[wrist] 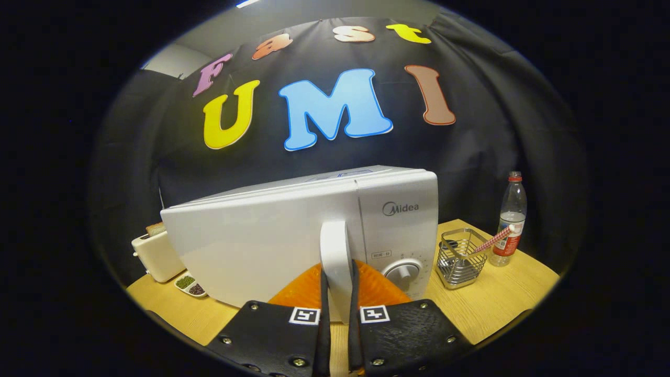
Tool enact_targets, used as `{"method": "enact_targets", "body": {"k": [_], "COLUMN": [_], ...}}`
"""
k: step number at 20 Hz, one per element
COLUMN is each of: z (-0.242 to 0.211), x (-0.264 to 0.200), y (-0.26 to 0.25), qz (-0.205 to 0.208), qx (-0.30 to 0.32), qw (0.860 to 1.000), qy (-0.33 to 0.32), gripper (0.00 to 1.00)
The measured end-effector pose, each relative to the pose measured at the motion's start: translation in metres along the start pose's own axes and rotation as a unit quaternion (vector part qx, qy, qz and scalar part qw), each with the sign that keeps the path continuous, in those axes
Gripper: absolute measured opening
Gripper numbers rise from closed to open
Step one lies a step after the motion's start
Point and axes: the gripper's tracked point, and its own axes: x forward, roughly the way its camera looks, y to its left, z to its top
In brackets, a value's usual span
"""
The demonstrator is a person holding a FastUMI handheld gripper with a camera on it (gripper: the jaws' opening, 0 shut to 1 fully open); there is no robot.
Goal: Open the microwave, put the food inside, and close the microwave door.
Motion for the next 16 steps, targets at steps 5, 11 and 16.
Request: {"method": "enact_targets", "body": {"k": [5,11,16], "z": [-0.001,-0.017,-0.038], "x": [-0.008,-0.079,-0.152], "y": [-0.001,0.029,0.085], "qz": [-0.008,0.019,0.074], "qx": [-0.007,-0.043,-0.094], "qw": [1.0,0.999,0.993], "qy": [0.008,0.019,0.019], "gripper": [0.14,0.14,0.13]}}
